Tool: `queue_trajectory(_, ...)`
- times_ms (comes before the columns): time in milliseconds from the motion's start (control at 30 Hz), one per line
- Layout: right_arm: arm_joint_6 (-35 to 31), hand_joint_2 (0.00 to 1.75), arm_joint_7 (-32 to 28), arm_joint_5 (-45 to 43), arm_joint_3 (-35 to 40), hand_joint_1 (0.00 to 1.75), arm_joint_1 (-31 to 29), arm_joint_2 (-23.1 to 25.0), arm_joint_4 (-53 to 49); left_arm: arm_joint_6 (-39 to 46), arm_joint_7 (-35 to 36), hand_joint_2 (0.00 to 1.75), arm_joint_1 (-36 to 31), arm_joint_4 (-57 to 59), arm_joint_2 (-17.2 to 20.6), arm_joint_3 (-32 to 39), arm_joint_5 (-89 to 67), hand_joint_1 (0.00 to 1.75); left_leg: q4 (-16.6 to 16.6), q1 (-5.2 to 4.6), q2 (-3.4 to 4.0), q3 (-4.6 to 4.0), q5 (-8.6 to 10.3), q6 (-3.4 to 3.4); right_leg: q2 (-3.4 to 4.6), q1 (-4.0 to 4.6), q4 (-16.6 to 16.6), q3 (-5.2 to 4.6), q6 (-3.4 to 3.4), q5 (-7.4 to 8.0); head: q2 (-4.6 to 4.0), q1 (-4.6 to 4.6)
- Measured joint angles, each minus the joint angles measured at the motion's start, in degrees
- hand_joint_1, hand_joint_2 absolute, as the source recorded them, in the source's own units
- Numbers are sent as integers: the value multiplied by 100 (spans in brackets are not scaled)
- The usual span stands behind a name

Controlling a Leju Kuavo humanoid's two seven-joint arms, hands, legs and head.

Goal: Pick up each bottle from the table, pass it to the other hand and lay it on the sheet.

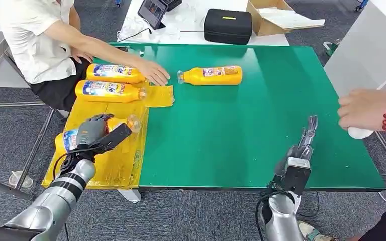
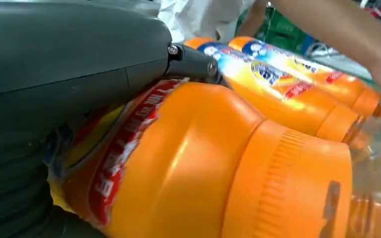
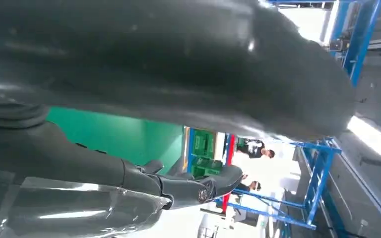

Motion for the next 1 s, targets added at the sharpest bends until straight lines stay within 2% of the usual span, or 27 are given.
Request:
queue_trajectory(67, 44, 0, 0, 18, 2, 0, -5, 0, 22, -173, 4, 175, -3, 50, 9, -31, -85, 12, 0, 0, 1, 1, 1, 0, 0, 0, 2, 0, 0, 0, 0, 2)
queue_trajectory(133, 89, 0, 0, 31, 22, 0, -26, 4, 52, -340, 4, 175, -3, 94, 37, -115, -242, 0, 0, 0, 1, 1, 1, -1, 0, 0, 5, 0, 0, 0, 0, 2)
queue_trajectory(333, 127, 0, 0, 31, 107, 0, -87, 26, 125, -739, -112, 175, 2, 184, 76, -282, -194, 0, 0, 1, -3, 0, 2, -1, -1, 0, 5, 2, 0, -1, 0, 4)
queue_trajectory(567, 312, 0, 0, -37, 118, 0, -162, 28, 210, -2522, -512, 175, -275, 203, 166, -179, 267, 0, -1, 0, -55, 22, 6, -2, -34, -1, 5, 42, 8, -14, 0, 2)
queue_trajectory(1000, 350, 0, 0, -63, 116, 0, -230, 33, 291, -2668, -735, 175, -303, 203, 264, -166, 251, 0, -1, 0, -53, 43, 6, -2, -31, -1, 6, 59, 9, -13, 0, 0)
